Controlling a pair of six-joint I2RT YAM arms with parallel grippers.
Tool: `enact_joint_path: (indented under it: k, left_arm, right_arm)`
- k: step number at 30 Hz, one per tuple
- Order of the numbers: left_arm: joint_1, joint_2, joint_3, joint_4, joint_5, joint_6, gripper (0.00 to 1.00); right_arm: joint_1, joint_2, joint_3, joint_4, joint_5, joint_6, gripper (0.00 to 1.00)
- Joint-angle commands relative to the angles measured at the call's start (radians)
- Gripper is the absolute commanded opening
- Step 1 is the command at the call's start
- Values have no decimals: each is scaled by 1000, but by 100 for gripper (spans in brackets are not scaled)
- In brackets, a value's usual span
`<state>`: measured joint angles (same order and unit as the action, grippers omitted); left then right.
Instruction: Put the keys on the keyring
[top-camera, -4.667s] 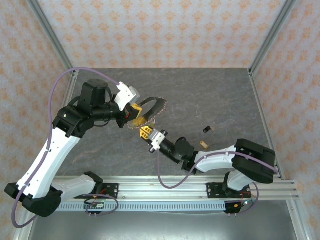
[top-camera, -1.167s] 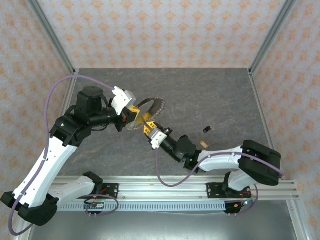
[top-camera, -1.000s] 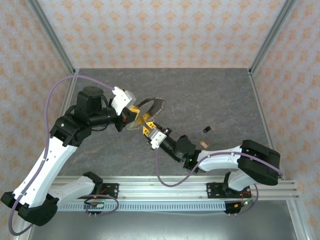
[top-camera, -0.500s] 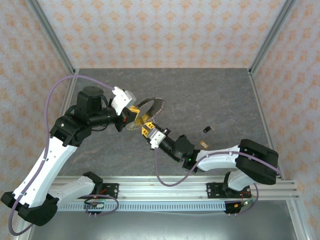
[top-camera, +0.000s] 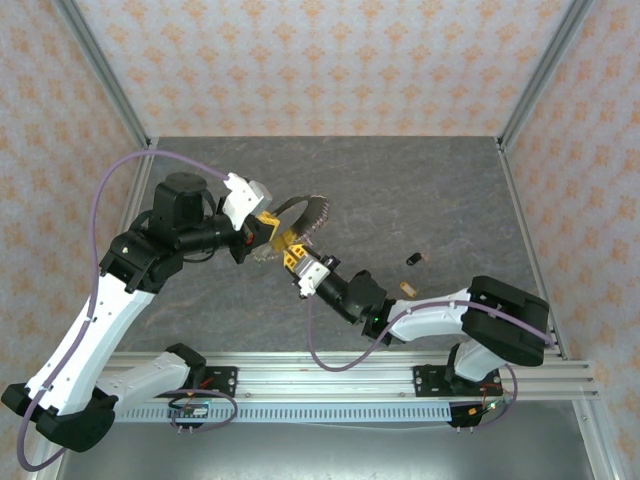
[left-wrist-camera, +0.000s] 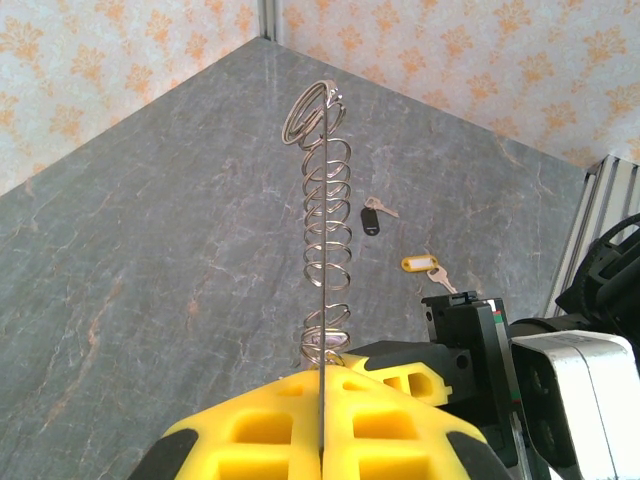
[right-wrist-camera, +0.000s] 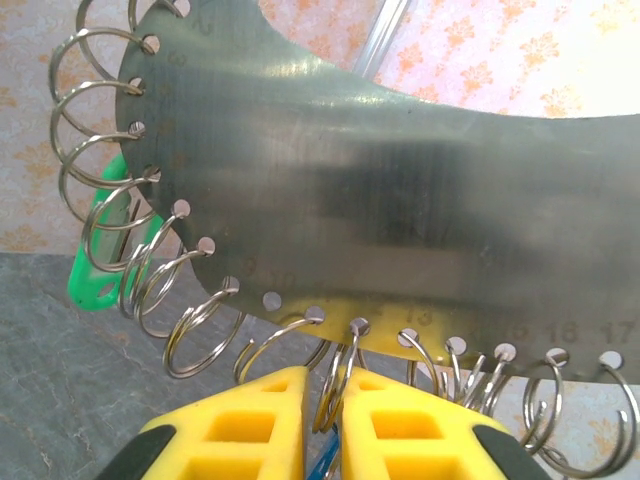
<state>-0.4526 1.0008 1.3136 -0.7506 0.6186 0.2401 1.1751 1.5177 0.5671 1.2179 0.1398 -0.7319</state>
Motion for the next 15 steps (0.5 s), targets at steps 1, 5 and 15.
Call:
enact_joint_path:
  k: [1, 5, 15]
  left_arm:
    - [-5, -27, 10, 49, -10, -10, 0]
    - [-5, -25, 10, 51, -8, -13, 0]
    - [-6, -27, 8, 61, -15, -22, 0]
  right_arm:
    - [-6, -2, 16, 57, 7, 29, 15]
    - [-5, -1, 20, 45, 7, 30, 13]
    - [-5, 4, 30, 25, 27, 31, 0]
